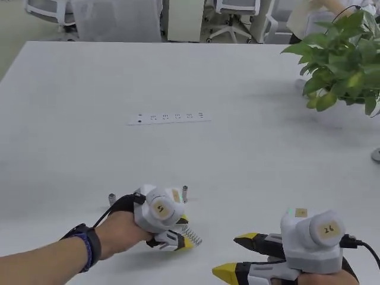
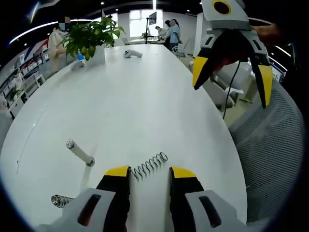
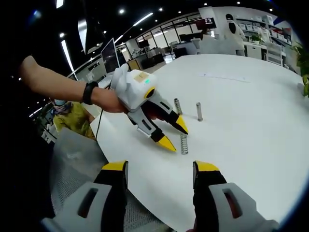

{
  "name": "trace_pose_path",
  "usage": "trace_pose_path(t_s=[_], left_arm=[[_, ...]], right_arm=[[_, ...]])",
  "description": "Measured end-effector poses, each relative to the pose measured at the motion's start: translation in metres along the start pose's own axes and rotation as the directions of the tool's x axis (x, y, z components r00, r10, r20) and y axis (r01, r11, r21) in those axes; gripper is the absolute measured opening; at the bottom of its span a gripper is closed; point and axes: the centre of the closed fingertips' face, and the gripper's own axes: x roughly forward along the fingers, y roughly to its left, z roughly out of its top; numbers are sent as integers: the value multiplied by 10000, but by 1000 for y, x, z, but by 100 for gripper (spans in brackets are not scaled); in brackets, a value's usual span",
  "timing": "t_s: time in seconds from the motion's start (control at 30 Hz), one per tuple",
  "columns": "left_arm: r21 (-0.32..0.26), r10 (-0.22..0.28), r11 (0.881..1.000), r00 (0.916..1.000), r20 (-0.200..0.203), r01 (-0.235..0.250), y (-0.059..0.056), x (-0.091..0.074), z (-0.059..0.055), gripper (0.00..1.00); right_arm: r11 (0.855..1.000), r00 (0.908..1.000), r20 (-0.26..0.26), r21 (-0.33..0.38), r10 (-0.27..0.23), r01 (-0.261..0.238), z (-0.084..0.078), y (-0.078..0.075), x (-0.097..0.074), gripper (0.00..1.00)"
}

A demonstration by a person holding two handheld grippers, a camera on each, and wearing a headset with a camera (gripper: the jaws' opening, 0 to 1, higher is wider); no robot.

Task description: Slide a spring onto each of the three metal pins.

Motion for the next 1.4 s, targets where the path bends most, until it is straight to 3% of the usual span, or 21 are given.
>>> trace_pose_path(t_s=[0.67,1.2,1.3,1.4], left_arm=[[1007,-90,9947,9955,-940,185,-13,-3,-18,4],[378,116,9993,9924,-1221,-71,-14,-16,-32,3],[16,42,10000,9933,-1153,-41,-16,-16,-32,13],[84,58,10000,9948,-1013,-50,-17,-14,-28,12]], right_arm=[[10000,10000,-13,-26,92,-92,1,1,1,53],[9999,9999,17,-33,122,-122,1,4,1,52],[9999,9999,7,-37,119,-119,1,3,1,53],[9999,9999,20,-34,122,-121,1,4,1,53]])
